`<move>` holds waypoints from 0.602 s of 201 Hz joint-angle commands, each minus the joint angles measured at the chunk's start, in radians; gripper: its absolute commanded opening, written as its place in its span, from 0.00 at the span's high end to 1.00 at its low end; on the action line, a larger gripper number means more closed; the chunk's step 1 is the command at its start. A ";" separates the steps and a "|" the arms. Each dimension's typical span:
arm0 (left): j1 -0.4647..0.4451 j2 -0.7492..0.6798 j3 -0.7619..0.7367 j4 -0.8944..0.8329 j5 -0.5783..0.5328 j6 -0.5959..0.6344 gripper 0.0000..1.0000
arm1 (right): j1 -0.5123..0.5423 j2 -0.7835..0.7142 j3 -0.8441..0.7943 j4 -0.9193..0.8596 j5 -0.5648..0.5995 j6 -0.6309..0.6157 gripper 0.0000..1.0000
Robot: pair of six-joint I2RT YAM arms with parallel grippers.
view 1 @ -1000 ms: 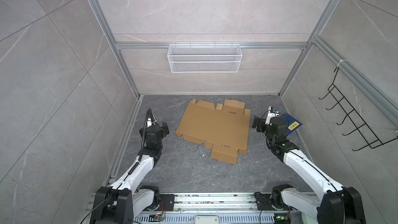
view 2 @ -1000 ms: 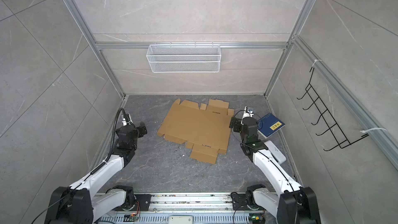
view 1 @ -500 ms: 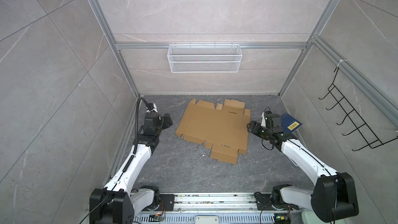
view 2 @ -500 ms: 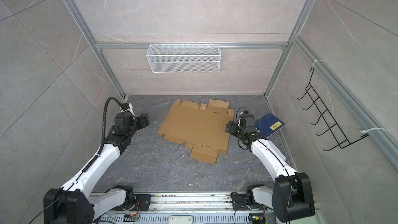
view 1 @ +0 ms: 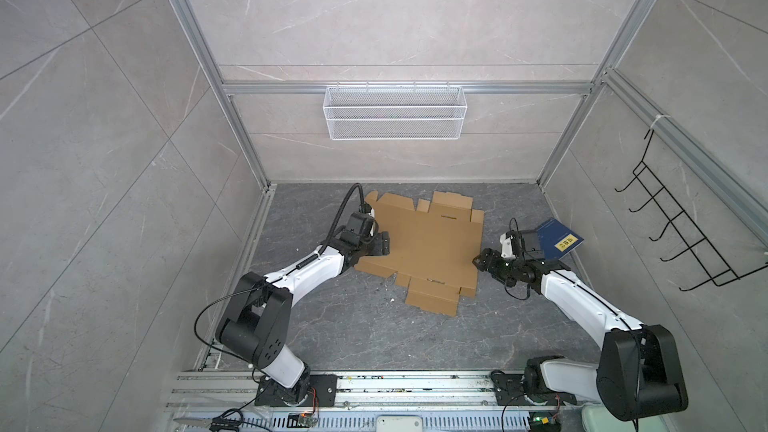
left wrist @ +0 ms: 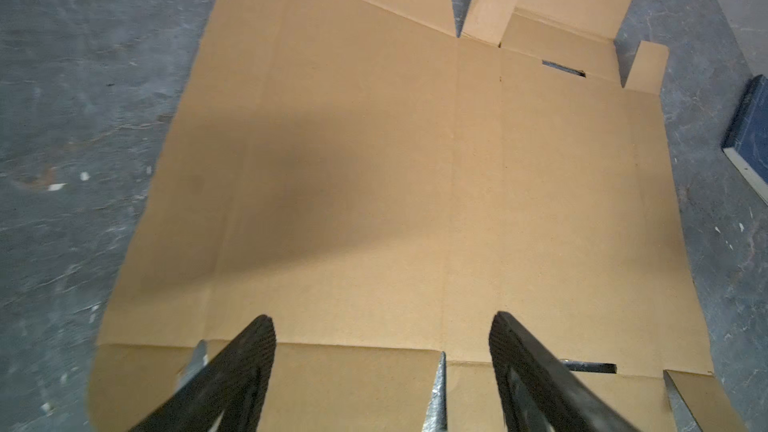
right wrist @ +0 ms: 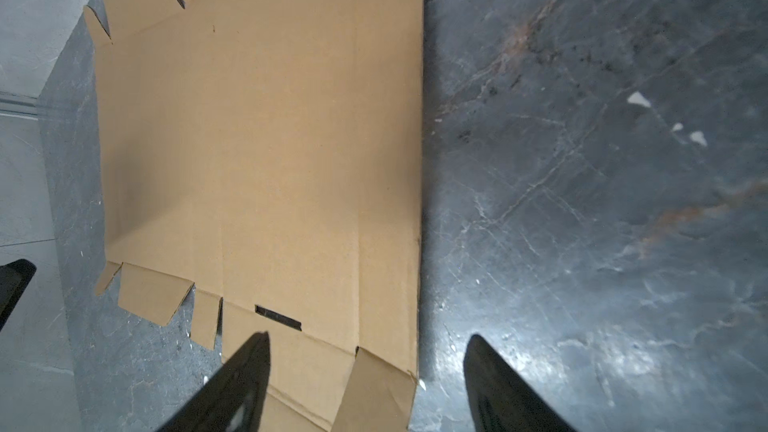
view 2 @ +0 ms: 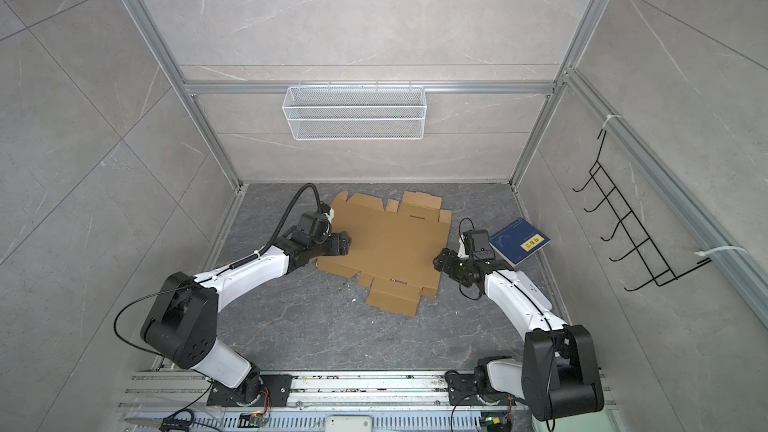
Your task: Fold the paper box
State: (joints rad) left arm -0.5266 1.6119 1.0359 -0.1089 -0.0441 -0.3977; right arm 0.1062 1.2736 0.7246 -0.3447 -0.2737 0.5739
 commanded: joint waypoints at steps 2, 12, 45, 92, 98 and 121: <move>0.003 0.048 0.073 0.042 0.036 -0.008 0.16 | -0.023 -0.043 -0.044 -0.045 -0.037 0.007 0.24; 0.002 0.076 0.108 0.036 0.051 -0.003 0.17 | -0.040 -0.044 -0.058 -0.047 -0.055 0.002 0.24; 0.002 0.144 0.146 0.042 0.063 0.002 0.16 | -0.090 -0.033 -0.065 -0.052 -0.111 0.002 0.25; 0.002 0.196 0.199 -0.015 0.106 0.038 0.16 | -0.138 -0.064 -0.096 -0.036 -0.128 0.027 0.27; 0.002 0.201 0.205 -0.018 0.112 0.042 0.16 | -0.142 -0.070 -0.104 -0.034 -0.130 0.032 0.27; 0.002 0.220 0.222 -0.018 0.138 0.045 0.16 | -0.155 -0.086 -0.130 -0.023 -0.134 0.037 0.28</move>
State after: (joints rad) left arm -0.5274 1.8187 1.2118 -0.1143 0.0460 -0.3801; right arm -0.0364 1.2156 0.6285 -0.3672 -0.3889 0.5903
